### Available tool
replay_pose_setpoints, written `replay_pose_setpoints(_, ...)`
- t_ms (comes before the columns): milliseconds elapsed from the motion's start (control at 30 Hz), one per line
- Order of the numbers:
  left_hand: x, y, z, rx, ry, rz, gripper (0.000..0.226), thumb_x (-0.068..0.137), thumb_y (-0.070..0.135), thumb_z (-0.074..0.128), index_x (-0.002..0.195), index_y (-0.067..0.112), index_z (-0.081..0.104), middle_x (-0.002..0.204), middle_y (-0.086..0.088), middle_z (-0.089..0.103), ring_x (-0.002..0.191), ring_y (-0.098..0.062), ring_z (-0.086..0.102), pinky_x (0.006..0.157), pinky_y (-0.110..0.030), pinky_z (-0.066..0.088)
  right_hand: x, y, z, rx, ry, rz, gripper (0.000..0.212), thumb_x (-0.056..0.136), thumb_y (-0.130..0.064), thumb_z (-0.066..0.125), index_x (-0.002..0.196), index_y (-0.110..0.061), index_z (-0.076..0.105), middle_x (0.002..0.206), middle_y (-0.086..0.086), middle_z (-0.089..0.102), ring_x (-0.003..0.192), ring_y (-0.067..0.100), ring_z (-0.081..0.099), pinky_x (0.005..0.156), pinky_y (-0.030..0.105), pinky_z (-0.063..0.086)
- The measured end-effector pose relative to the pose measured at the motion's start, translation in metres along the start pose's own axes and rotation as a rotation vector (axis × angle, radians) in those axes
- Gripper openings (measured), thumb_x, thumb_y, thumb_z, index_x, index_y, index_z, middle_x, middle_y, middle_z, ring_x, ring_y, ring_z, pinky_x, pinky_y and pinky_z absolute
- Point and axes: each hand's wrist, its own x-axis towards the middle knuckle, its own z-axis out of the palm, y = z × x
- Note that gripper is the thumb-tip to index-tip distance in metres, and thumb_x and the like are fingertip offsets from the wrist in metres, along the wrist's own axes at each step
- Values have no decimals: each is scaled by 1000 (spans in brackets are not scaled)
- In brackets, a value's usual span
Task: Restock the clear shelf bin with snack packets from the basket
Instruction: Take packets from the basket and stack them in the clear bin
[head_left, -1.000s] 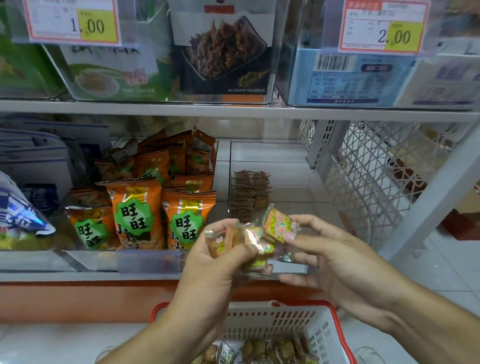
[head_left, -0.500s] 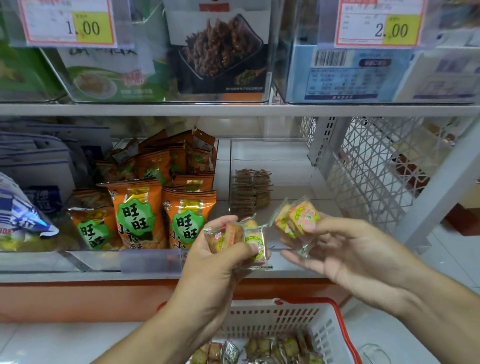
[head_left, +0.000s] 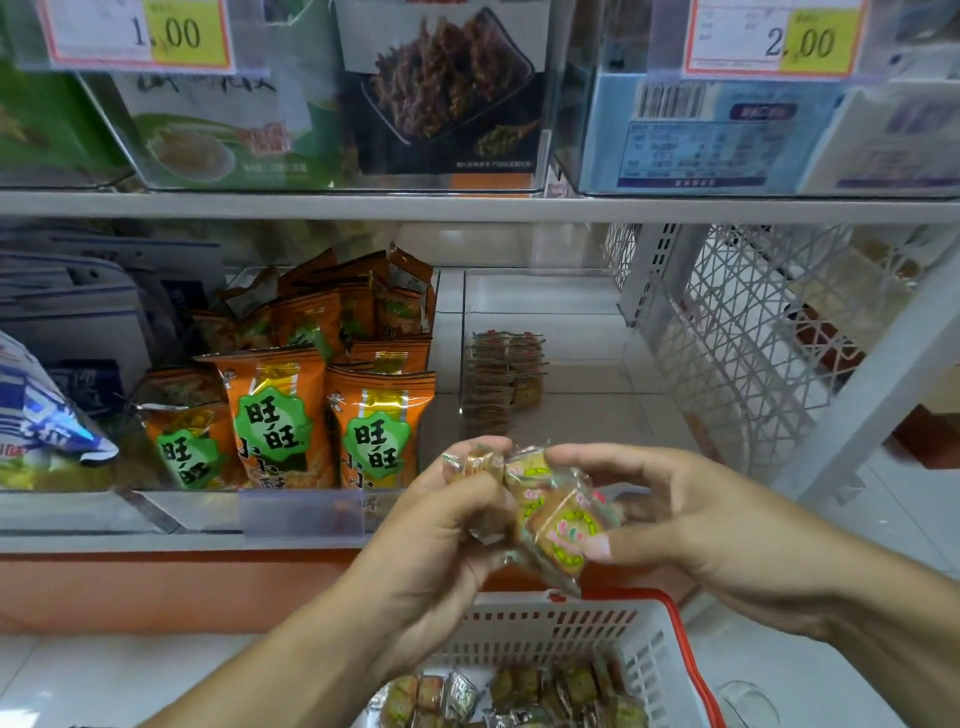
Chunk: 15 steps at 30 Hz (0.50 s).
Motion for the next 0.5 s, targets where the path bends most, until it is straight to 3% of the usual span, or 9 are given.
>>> replay_pose_setpoints(100, -1, -4, 1, 65, 19, 0, 57, 55, -10, 57, 108, 8, 66, 71, -12, 60, 57, -15, 54, 58, -29, 49, 1, 3, 2, -155, 10, 1, 63, 68, -13, 84, 121, -44, 68, 119, 4, 73, 115, 44, 63, 106, 59, 46)
replay_pose_setpoints(200, -2, -6, 4, 116, 66, 27, 58, 53, -11, 57, 107, 10, 66, 74, -11, 65, 56, -16, 59, 57, -31, 47, 3, 4, 5, -279, 17, -10, 64, 64, -18, 86, 117, -47, 68, 116, -7, 73, 107, 36, 67, 99, 56, 52)
replay_pose_setpoints(367, 1, -3, 9, 56, 154, 100, 53, 69, -22, 56, 109, 12, 65, 74, -11, 69, 57, -16, 61, 52, -30, 49, 4, -1, 6, -311, 58, -31, 56, 61, -10, 90, 102, -39, 66, 106, 16, 68, 78, 28, 65, 87, 58, 55)
replay_pose_setpoints(433, 3, 2, 11, 26, 198, 135, 51, 79, -25, 49, 111, 11, 65, 80, -14, 69, 63, -20, 62, 55, -32, 53, 5, -8, 1, -370, 59, -92, 57, 63, -4, 90, 105, -31, 62, 109, 13, 68, 90, 35, 66, 91, 56, 52)
replay_pose_setpoints(500, 5, 9, 12, 18, 231, 177, 48, 82, -23, 51, 111, 12, 66, 93, -18, 69, 72, -24, 66, 61, -35, 57, 9, -19, -9, -400, 72, -145, 58, 65, 5, 89, 109, -20, 61, 111, 9, 68, 104, 29, 66, 97, 41, 51)
